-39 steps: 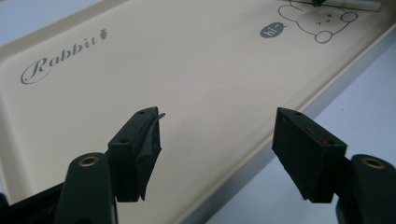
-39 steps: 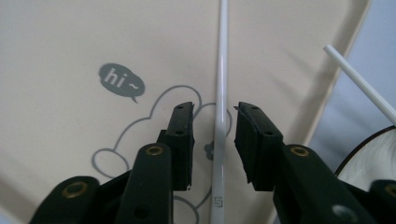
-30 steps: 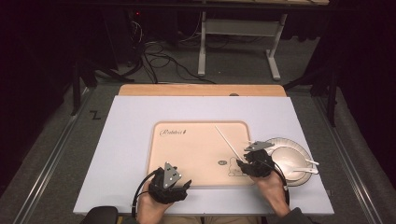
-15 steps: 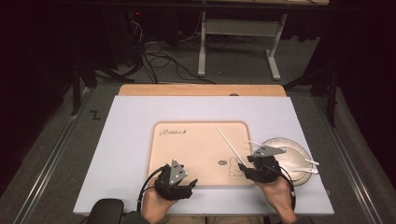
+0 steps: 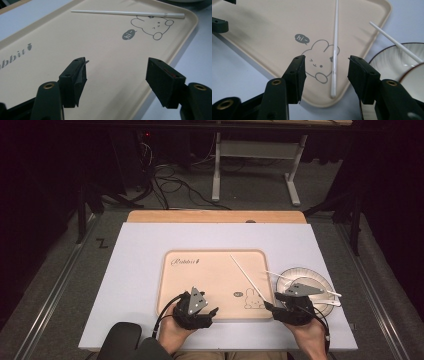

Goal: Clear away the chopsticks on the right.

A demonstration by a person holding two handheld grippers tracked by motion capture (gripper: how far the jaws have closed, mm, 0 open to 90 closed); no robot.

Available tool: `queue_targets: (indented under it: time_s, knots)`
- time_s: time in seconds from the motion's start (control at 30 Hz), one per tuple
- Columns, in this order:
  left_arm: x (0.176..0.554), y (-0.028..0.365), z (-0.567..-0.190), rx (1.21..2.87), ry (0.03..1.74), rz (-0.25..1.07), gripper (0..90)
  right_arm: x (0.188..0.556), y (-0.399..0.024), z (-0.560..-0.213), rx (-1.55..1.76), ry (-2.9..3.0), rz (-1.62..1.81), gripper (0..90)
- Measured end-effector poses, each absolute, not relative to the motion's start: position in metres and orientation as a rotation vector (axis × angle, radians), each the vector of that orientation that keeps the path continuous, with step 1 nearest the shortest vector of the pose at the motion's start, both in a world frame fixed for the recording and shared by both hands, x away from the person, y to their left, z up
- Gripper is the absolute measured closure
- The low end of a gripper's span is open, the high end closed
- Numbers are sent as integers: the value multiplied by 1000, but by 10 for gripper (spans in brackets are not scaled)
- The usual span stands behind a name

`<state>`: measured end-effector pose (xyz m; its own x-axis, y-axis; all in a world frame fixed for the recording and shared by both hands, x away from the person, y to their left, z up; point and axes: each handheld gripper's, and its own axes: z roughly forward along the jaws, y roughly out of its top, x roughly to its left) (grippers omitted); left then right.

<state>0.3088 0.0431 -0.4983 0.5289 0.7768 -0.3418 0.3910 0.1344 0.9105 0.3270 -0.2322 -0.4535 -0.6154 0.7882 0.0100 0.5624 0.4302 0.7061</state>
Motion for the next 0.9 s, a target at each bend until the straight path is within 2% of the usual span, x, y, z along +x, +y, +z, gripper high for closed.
queue_targets:
  time_s: [0.43, 0.9]
  knots:
    - [313, 30, -497, 1512, 1021, 333, 336, 304, -266, -436, 1265, 2209, 1022, 557]
    - [311, 33, -496, 1493, 1047, 365, 336, 311, -301, -410, 1221, 2209, 1058, 603]
